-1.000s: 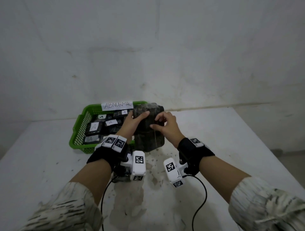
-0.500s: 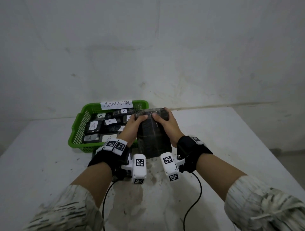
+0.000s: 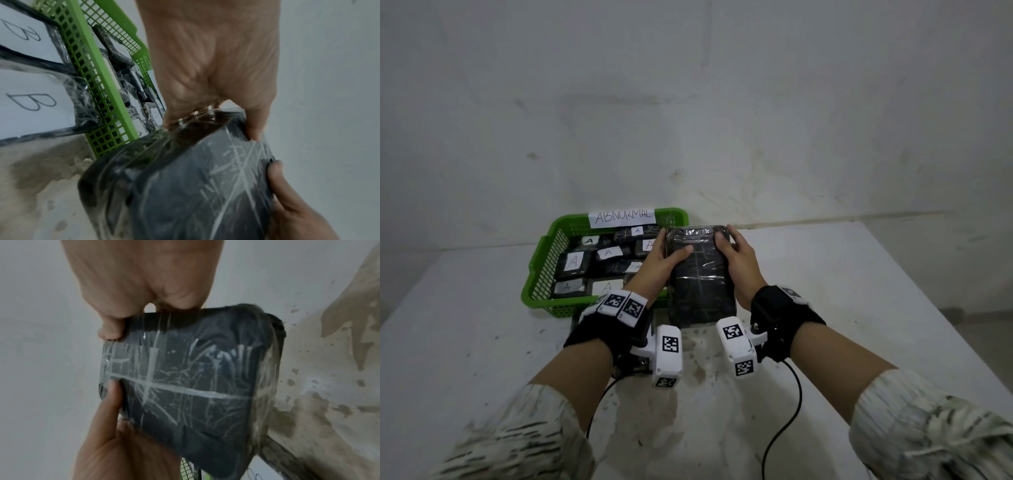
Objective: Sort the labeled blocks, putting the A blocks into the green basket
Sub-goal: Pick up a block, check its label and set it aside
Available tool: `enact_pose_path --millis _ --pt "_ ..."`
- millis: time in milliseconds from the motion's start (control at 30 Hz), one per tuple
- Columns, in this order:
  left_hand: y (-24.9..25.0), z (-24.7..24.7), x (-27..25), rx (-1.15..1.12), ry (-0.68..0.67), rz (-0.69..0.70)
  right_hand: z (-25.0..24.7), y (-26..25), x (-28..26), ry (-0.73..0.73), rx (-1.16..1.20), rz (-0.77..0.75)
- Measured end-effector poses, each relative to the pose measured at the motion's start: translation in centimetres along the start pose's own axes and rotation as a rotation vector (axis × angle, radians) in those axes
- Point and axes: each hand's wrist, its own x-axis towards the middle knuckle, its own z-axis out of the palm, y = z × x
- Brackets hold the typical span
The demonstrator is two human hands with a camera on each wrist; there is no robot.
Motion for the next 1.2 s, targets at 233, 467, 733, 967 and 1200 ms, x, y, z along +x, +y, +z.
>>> enact_pose_path --millis 233,467,733,967,1200 --pt "-0.3 -0.5 0.1 0.0 0.028 0.044 -0.3 -0.1 -0.8 -0.182 -0.074 -0.02" --pt "-0.9 -0.1 -0.8 0.052 0.005 0.066 -0.4 0.9 -0.3 -0.113 -0.063 -0.015" --pt "-0.9 0.1 -1.2 0.052 -0.031 0.074 -0.9 1.1 -0.3 -0.11 -0.052 0.003" --pt "-1.2 -0.3 -1.2 0.016 -0.006 0.085 -1.4 1.2 -0.3 -0.259 -0.086 0.017" --pt "-2.1 -0.2 -1.7 0.073 0.038 0.038 -1.1 1.4 -0.6 -0.188 -0.073 -0.011"
